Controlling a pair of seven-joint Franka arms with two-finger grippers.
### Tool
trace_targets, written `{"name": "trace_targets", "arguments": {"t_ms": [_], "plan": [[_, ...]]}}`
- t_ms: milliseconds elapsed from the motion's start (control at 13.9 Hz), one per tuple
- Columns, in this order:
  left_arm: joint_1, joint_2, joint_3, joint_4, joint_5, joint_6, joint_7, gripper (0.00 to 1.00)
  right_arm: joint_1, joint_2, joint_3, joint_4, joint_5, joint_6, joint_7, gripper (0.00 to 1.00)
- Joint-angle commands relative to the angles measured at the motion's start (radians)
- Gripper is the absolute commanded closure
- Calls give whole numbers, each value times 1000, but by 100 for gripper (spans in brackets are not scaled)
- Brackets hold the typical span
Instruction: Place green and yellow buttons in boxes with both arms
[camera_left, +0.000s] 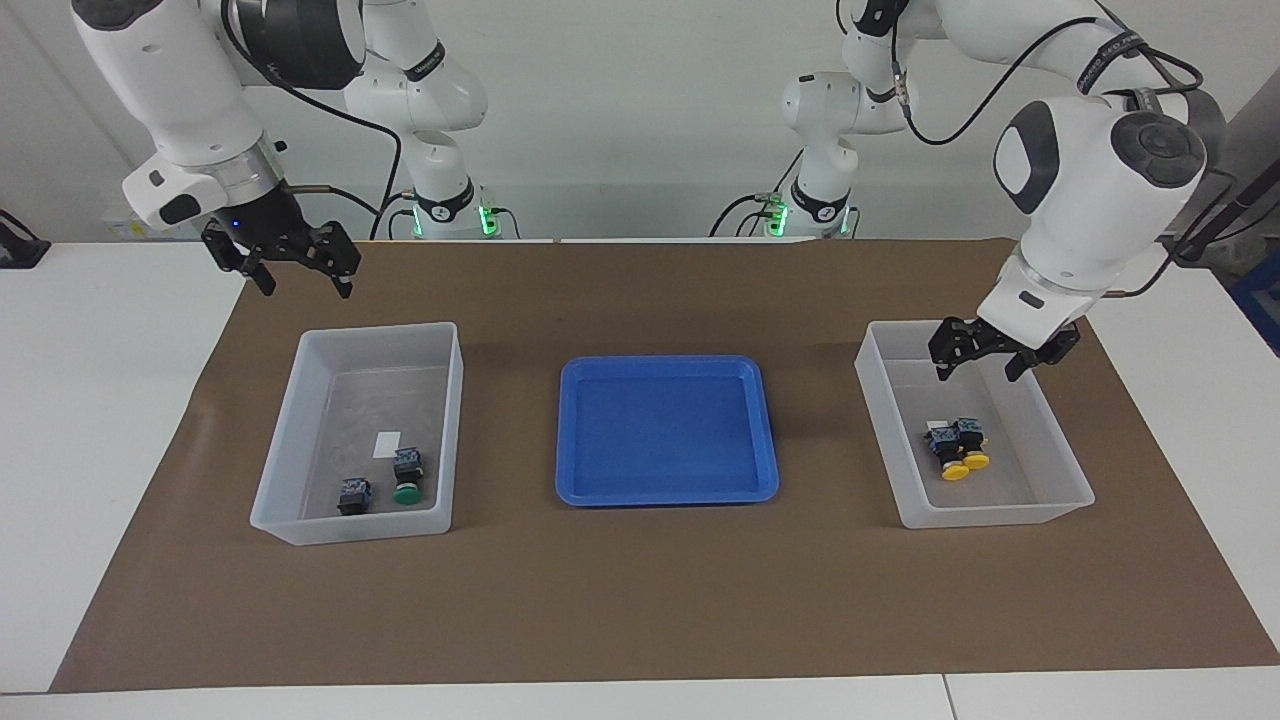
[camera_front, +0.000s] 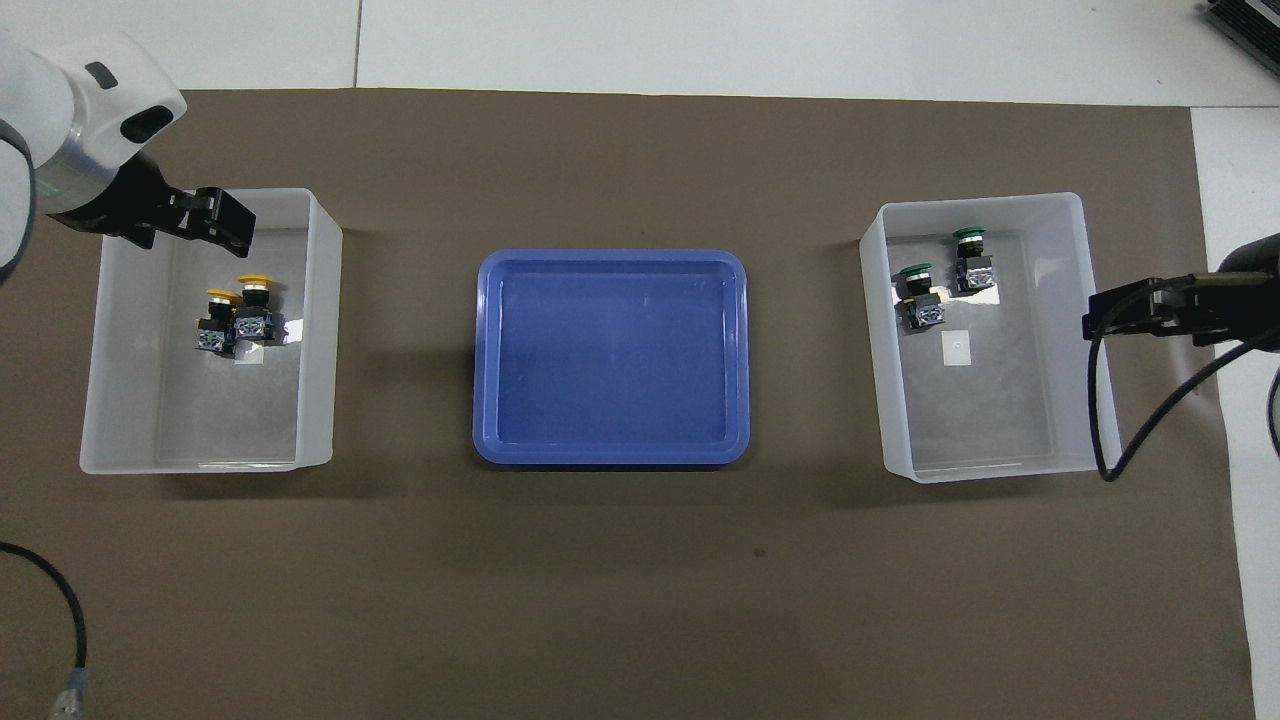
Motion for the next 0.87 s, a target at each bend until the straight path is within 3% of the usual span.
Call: {"name": "trace_targets", "arguments": {"t_ms": [0,216,361,577,793], "plan": [[-38,17,10,65,-7,-83,-4,10,-4,-3,3,-1,27,-9,-1,0],[-45,3,10,104,-34,-143,-6,10,-4,-3,3,-1,27,-7,-1,0],[-40,-27,7,90,-70,-96,-18,8,-4,-3,3,-1,27,-7,-1,0],[-29,-83,10,-36,-73,21,-19,0,-4,-3,4,-1,27,-1,-1,0],[-3,-93,16,-57,-71,36,-12,0,-1,-3,13,4,26,-1,-6,0]]}}
